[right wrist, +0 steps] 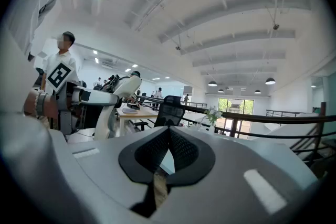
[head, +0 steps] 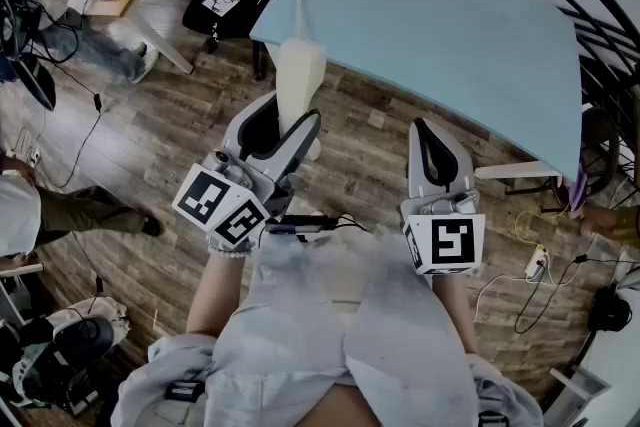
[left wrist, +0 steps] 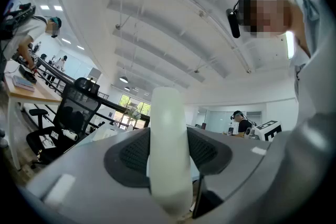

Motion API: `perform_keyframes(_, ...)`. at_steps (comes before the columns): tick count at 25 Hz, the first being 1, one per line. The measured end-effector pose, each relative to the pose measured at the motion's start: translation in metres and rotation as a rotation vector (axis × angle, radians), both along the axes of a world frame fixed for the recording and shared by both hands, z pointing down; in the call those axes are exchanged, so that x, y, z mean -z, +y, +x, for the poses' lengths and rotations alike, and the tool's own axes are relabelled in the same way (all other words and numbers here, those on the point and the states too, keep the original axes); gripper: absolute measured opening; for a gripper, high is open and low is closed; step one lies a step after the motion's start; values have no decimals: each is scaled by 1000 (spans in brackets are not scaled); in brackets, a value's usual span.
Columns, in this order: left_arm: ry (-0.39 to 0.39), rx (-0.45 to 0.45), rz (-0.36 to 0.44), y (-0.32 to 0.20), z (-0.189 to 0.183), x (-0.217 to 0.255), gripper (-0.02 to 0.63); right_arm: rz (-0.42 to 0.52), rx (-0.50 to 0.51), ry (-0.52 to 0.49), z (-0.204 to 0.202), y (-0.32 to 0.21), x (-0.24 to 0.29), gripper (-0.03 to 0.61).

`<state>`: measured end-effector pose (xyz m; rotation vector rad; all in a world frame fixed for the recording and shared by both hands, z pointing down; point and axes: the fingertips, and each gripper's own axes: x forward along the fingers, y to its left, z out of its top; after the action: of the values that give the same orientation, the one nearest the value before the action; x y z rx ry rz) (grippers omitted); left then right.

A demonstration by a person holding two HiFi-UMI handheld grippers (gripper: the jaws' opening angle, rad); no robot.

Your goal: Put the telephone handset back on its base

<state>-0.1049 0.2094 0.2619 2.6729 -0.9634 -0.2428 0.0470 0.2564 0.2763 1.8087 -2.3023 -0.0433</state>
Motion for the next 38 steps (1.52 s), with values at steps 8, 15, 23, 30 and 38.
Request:
perform_keyframes(8, -10, -4, 0, 0, 4, -2, 215, 3, 6, 9, 1, -2, 0, 6)
perform_keyframes(15, -18, -3, 0, 4, 9, -3, 216, -1, 8, 4, 6, 3, -2, 6)
perform_keyframes(23, -24, 11, 1, 12, 17, 0, 216, 4, 21, -5, 13, 10, -1, 6)
perform_keyframes(30, -32, 41, 10, 23, 25, 1, 216, 17, 32, -9, 25, 19, -2, 6)
perform_keyframes(38, -28, 73, 34, 37, 35, 2, 215, 25, 67, -9, 35, 31, -6, 6)
